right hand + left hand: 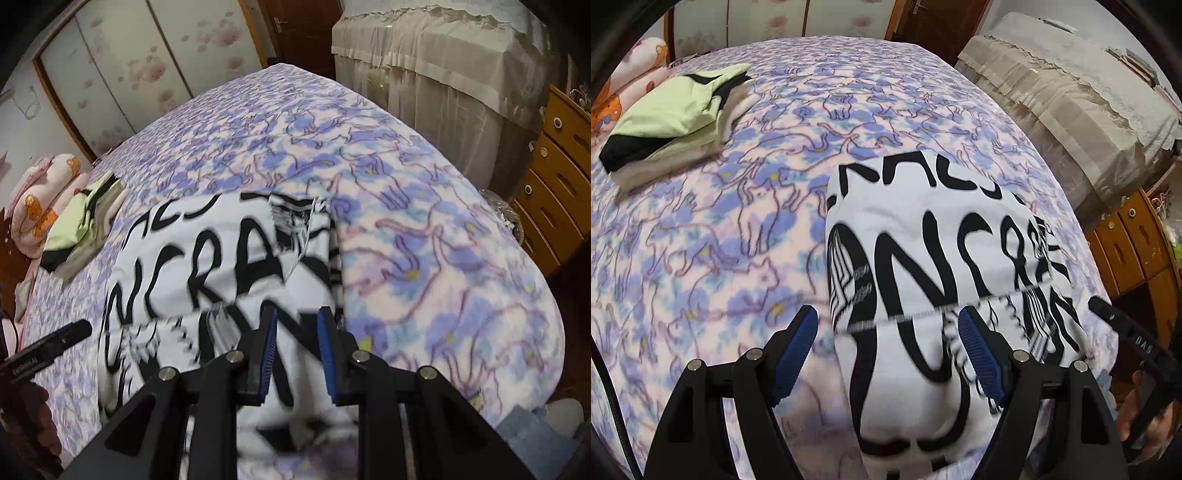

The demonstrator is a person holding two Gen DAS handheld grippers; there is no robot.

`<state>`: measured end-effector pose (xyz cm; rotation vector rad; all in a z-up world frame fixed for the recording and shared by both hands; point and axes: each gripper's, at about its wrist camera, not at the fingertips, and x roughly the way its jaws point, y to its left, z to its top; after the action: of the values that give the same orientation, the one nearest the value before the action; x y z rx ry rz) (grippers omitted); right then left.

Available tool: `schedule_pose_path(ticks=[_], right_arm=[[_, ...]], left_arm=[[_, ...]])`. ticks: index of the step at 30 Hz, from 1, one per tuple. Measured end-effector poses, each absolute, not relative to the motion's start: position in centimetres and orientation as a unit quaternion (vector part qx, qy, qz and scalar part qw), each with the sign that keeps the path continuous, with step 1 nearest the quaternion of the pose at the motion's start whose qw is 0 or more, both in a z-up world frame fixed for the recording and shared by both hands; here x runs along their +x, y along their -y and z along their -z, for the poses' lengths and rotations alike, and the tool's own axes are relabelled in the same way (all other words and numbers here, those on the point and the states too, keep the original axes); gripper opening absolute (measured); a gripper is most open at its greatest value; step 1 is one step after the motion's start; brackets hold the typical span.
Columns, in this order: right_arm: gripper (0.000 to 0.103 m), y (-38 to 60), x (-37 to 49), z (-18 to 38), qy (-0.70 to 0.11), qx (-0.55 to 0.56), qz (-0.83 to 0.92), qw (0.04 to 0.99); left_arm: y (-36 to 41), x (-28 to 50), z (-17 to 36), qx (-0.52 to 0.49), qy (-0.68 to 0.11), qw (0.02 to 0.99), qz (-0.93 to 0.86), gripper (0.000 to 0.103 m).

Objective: Fold large clothes

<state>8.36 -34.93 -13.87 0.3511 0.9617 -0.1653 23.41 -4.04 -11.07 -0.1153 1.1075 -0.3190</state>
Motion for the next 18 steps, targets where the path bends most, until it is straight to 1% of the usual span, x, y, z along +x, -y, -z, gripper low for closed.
schedule_pose_path(ticks=[2,4,6,9,11,13,14,17,18], right_arm=[[0.027,34.4,7.4,13.8,-0.462,0.167,0.076,0.868],[0.039,33.8,6.4,13.6,-0.462,0.166,0.073,0.868],[0.042,33.3,5.6,13.4,-0.462,0.167,0.068,0.868],[0.043,32.5,5.0,12.9,-0.464,0.157,0.060,0.870],[0.047,32.0,4.8,12.5,-0.463,0.140,0.057,0.873],[0.052,31.7,4.8,11.9,-0.459,0.133,0.050,0.877],[0.052,31.7,4.8,11.5,-0.455,0.131,0.046,0.880],[0.057,31.7,5.1,10.4,-0.444,0.121,0.036,0.887],[0.061,31.9,5.2,10.0,-0.436,0.115,0.034,0.892]], left_arm=[[3.6,22.4,10.8,-0.060,-0.528,0.833,0.151,0.078],[3.3,21.5,10.6,-0.060,-0.531,0.832,0.148,0.080],[3.3,20.9,10.4,-0.056,-0.535,0.830,0.149,0.084],[3.2,20.0,9.7,-0.056,-0.532,0.831,0.151,0.085],[3.3,19.7,9.4,-0.058,-0.532,0.830,0.157,0.087],[3.4,19.4,9.0,-0.060,-0.533,0.828,0.163,0.100],[3.4,19.3,8.9,-0.062,-0.530,0.829,0.165,0.102],[3.6,19.1,8.7,-0.065,-0.526,0.831,0.168,0.102],[3.7,19.1,8.8,-0.065,-0.526,0.831,0.169,0.102]])
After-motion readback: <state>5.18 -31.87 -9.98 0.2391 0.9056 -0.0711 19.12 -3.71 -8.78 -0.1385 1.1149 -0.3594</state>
